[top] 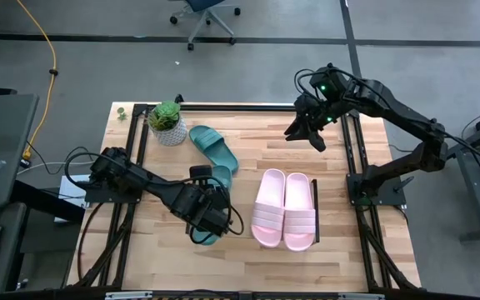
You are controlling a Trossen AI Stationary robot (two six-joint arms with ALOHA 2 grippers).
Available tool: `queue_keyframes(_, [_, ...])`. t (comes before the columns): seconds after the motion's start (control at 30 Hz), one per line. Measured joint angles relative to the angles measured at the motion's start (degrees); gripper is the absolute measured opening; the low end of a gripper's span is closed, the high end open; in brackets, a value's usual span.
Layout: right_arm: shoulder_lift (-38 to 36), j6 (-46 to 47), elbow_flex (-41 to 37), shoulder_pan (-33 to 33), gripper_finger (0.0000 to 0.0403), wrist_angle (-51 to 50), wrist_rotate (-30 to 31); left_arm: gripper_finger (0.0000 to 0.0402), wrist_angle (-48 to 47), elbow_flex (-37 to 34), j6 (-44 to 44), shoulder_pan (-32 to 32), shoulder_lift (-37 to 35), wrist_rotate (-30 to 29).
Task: Pick and place slides into the shelf
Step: Put the bottom green slide on the shelf
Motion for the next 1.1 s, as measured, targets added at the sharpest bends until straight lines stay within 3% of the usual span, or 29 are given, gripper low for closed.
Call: queue_keyframes(1.1, [0.0, -1.4, 0.0, -1.62, 0.0087, 0.0, -0.67, 0.0, -0.02, -0.09, 2.95, 0.02, -0.79, 0.96])
